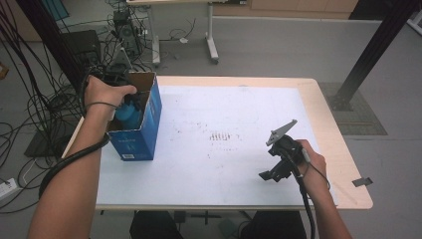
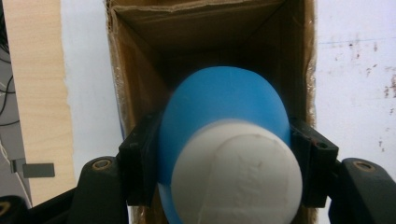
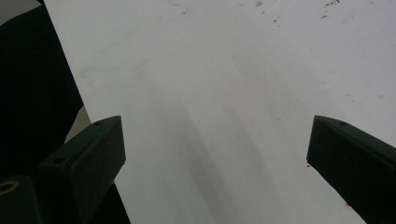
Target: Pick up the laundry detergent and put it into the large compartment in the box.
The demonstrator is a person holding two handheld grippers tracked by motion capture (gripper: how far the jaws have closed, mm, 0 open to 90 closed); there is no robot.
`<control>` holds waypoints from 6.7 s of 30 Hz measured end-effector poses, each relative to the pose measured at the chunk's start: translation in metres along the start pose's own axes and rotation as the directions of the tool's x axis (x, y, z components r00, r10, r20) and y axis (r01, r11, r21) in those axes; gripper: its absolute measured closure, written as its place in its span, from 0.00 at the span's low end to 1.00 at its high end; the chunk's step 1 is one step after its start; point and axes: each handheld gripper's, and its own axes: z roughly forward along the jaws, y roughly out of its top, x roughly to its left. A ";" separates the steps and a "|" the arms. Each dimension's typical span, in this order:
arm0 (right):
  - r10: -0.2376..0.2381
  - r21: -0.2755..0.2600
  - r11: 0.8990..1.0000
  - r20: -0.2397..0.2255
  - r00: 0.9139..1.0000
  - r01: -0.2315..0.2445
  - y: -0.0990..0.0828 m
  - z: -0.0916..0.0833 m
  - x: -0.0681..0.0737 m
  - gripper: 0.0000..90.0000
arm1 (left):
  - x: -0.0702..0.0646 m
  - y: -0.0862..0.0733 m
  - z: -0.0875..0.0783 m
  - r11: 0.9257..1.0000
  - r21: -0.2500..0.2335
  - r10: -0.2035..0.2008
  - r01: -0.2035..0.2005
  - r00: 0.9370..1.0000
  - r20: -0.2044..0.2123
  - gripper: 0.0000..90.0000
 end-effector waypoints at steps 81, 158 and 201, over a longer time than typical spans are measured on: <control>0.015 -0.011 1.000 0.001 1.000 -0.015 -0.006 0.000 -0.003 0.05 | -0.001 -0.003 0.020 0.999 0.014 -0.030 0.030 1.000 -0.007 0.42; 0.017 -0.013 1.000 0.004 1.000 -0.017 -0.005 0.000 -0.003 0.05 | -0.003 -0.002 0.016 0.999 0.007 -0.044 0.044 0.999 -0.018 0.37; -0.010 -0.005 1.000 -0.005 1.000 0.010 0.003 0.004 0.002 0.05 | -0.044 -0.015 -0.083 0.988 -0.135 0.077 -0.073 0.997 0.019 0.09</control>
